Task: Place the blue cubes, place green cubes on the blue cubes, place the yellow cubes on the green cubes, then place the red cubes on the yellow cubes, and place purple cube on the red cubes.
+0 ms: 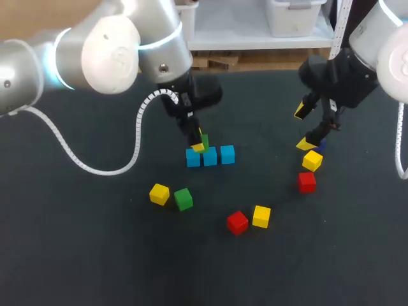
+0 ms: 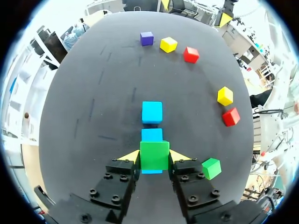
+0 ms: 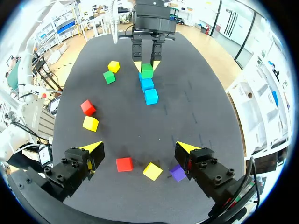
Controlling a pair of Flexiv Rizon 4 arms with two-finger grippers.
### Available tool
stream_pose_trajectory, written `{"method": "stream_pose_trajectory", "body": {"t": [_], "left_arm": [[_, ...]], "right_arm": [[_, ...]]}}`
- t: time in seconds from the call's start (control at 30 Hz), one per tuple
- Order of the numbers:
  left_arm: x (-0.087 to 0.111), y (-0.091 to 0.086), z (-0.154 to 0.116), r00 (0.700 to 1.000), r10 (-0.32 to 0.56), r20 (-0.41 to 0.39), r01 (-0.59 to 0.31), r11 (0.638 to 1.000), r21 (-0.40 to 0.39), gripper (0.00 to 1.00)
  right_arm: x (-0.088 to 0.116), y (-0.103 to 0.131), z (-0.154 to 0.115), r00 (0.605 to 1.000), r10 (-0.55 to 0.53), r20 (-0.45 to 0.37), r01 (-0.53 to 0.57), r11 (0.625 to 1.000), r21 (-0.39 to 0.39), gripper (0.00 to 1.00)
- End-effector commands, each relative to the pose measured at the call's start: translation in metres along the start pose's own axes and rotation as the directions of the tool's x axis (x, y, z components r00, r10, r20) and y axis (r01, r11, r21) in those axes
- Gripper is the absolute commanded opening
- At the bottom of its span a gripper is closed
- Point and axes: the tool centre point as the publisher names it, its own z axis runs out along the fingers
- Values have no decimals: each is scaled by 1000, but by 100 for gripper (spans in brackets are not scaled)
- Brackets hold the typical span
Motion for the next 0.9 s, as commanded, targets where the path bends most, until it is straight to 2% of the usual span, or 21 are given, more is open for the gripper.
{"method": "stream_pose_trajectory", "body": {"t": [0.03, 0.43, 0.9], "left_arm": [[2, 0, 0, 1000, -5, 3, 5, 1000, 3, 0], [8, -4, 4, 1000, -15, -11, 15, 1000, 22, 0], [6, -1, 6, 1000, -16, -16, 16, 1000, 26, 0]], "right_arm": [[0, 0, 0, 1000, -1, 2, 1, 1000, 0, 100], [0, 0, 0, 1000, -1, 2, 1, 1000, 0, 100], [0, 0, 0, 1000, -1, 2, 1, 1000, 0, 100]]}}
